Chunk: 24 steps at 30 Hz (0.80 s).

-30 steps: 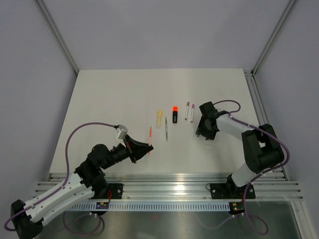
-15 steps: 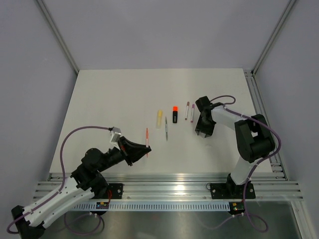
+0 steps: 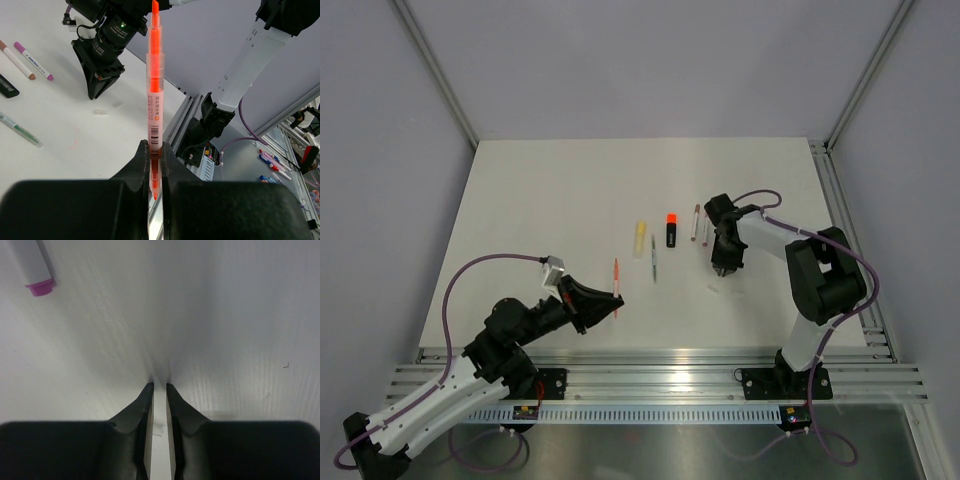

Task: Insert the pens into the pen caps
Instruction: Insert the pen cap onto the pen.

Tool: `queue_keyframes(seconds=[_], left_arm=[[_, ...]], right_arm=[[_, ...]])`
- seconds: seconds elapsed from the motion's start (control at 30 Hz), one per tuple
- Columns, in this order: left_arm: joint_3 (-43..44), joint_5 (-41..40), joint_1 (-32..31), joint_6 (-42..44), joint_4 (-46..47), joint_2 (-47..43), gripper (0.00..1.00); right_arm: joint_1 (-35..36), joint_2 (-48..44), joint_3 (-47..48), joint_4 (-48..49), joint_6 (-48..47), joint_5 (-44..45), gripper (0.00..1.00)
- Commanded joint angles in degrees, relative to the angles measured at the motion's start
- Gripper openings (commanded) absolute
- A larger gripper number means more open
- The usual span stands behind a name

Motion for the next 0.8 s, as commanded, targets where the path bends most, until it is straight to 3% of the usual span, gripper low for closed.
queue_keyframes(seconds=[0.0, 0.17, 0.3, 0.47, 0.63, 0.77], left_arm=[[0.0, 1.1, -0.1, -0.1, 3.4, 0.5, 0.0], [0.1, 1.0, -0.1, 0.1, 3.4, 1.5, 0.0], [0.3, 0.5, -0.1, 0.3, 3.1, 1.6, 0.0], [0.2, 0.4, -0.1, 0.4, 3.1, 1.6, 0.0], [0.1, 0.5, -0.1, 0.4, 2.8, 1.5, 0.0], [0.2, 0.8, -0.1, 0.3, 3.2, 1.6, 0.0]], right_arm=[[2.1, 0.9, 1.4, -2.2, -2.7, 0.7, 0.18], [3.2, 1.2, 2.2, -2.8, -3.8, -0.2, 0.17], [5.1, -2.5, 1.4, -2.2, -3.5, 1.9, 0.37], [9.9, -12.6, -0.8, -4.6, 1.9, 5.2, 0.47], [19.4, -20.8, -9.3, -5.5, 12.2, 0.1, 0.48], [25.1, -25.9, -16.3, -2.2, 18.4, -7.4, 0.42]])
